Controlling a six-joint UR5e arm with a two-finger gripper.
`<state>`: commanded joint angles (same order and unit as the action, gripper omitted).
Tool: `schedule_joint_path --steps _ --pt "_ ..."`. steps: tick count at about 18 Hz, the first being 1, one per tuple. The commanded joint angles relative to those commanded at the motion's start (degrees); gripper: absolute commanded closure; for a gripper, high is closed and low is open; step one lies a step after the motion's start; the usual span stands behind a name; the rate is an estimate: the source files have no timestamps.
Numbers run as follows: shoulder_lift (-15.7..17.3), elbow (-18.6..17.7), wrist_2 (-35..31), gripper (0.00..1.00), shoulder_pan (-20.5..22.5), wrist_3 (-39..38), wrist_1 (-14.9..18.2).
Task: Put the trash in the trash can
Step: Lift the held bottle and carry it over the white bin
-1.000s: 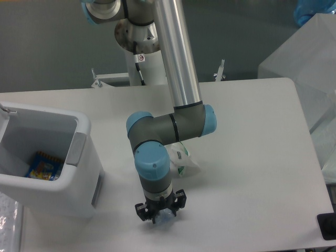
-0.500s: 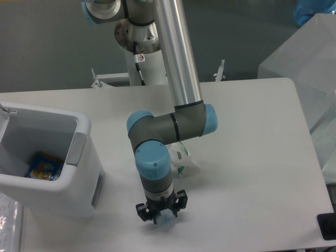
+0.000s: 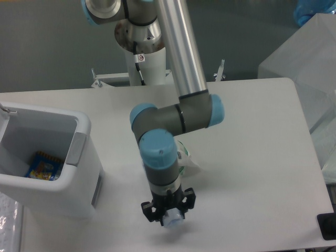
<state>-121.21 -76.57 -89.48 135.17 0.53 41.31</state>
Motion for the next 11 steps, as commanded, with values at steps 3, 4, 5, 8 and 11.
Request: schedule_joint_path --steps 3,4,5,8,11 --pt "1.8 3.8 3.0 0.35 1.9 0.3 -0.4" --pt "2.5 5.0 3.3 0.35 2.0 0.3 -1.1" --pt "2.6 6.2 3.3 0.35 1.9 0.2 -2.3" --pt "4.5 7.7 3.5 0.35 1.6 0.0 -5.6" --pt "6.5 8.9 4.6 0.35 1.1 0.1 -6.1"
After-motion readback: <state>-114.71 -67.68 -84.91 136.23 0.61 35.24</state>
